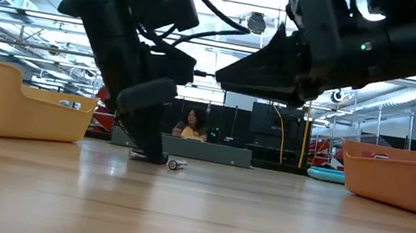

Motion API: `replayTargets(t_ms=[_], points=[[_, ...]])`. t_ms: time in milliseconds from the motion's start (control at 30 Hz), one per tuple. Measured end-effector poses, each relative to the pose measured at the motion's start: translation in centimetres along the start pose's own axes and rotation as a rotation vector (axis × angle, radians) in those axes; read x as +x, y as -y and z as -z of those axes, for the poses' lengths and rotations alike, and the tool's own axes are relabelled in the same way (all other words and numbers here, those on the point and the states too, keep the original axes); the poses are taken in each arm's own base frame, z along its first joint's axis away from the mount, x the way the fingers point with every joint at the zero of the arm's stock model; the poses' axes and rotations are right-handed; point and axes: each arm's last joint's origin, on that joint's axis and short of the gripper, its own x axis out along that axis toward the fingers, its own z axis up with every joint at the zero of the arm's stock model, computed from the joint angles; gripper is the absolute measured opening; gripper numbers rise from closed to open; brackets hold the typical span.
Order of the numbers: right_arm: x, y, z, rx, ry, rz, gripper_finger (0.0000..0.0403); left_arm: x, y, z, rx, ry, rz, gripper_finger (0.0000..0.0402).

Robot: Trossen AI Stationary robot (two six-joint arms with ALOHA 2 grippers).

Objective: Sort batteries
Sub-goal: Put the silver battery into the yellow bin

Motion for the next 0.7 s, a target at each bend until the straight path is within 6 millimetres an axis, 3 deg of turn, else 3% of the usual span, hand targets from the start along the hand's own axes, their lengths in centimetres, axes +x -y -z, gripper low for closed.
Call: replayTargets(t_ms=[100, 133, 267, 400, 567, 700], points=[[0.4, 0.7, -0.3, -0.046, 0.018, 0.020, 0.0150, -0.5, 0.0, 0.5, 0.034, -0.034, -0.040, 0.0049], [0.6, 1.0, -0.5, -0.057, 0.029, 0.027, 0.0150, -0.8, 0.1, 0.9, 0.052, -0.048, -0.053, 0.0043], [1.3, 2.4, -1.0, -0.103, 0.048, 0.030, 0.0150, -3.0, 1.0, 2.0, 0.089, -0.051, -0.079, 0.0043], [2.1, 3.9, -1.5, -0.125, 0.070, 0.012, 0.0150, -7.6, 1.4, 2.9, 0.024, 0.014, -0.104, 0.0043], [2.7, 5.3, -2.1, -0.111, 0.098, -0.033, 0.0150, -13.3, -0.2, 5.5, -0.113, 0.074, -0.220, 0.0043], [2.8, 5.5, -2.2, -0.069, 0.105, -0.065, 0.0150, -14.1, -2.4, 8.8, -0.213, 0.001, -0.305, 0.0043]])
